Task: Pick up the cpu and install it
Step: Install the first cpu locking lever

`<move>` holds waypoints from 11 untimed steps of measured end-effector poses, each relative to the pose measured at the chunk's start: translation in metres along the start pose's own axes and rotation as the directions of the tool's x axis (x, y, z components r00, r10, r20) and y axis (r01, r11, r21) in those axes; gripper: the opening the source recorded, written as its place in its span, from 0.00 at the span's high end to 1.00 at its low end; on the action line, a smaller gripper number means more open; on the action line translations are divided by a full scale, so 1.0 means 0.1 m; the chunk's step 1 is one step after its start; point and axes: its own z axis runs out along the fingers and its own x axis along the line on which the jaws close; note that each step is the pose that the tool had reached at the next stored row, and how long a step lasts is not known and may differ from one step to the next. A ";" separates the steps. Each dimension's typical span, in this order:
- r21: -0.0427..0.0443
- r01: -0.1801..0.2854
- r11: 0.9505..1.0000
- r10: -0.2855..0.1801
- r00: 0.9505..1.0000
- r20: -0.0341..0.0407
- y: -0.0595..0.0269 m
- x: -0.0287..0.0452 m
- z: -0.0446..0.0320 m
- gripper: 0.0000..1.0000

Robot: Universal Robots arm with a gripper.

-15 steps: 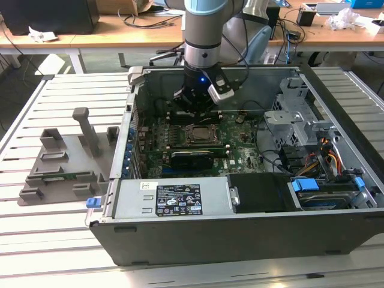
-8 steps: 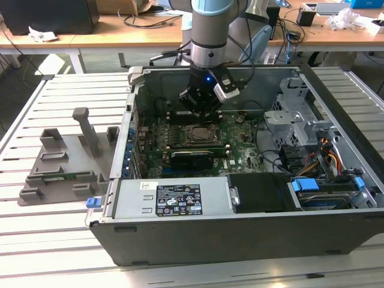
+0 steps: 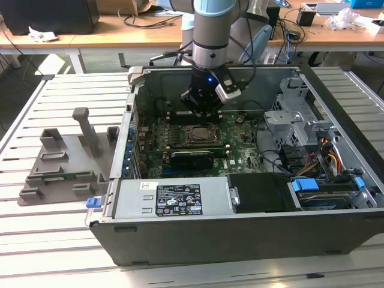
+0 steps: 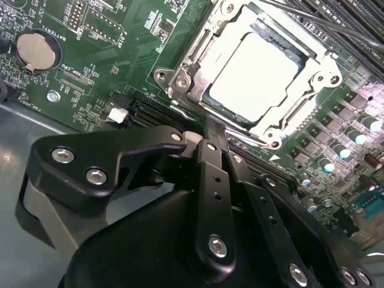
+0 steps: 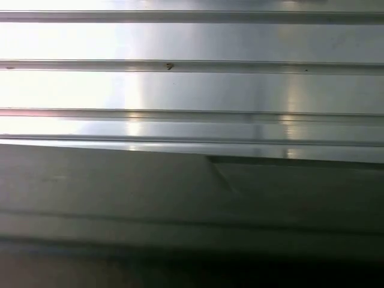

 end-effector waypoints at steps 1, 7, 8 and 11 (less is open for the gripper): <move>0.001 0.000 1.000 0.000 1.000 0.000 0.000 -0.005 0.005 0.89; 0.039 -0.001 0.999 0.001 1.000 -0.001 -0.001 -0.046 0.021 0.89; 0.042 -0.002 0.999 0.002 1.000 -0.002 -0.001 -0.057 0.026 0.89; 0.043 -0.002 0.999 0.002 1.000 -0.002 0.003 -0.071 0.039 0.89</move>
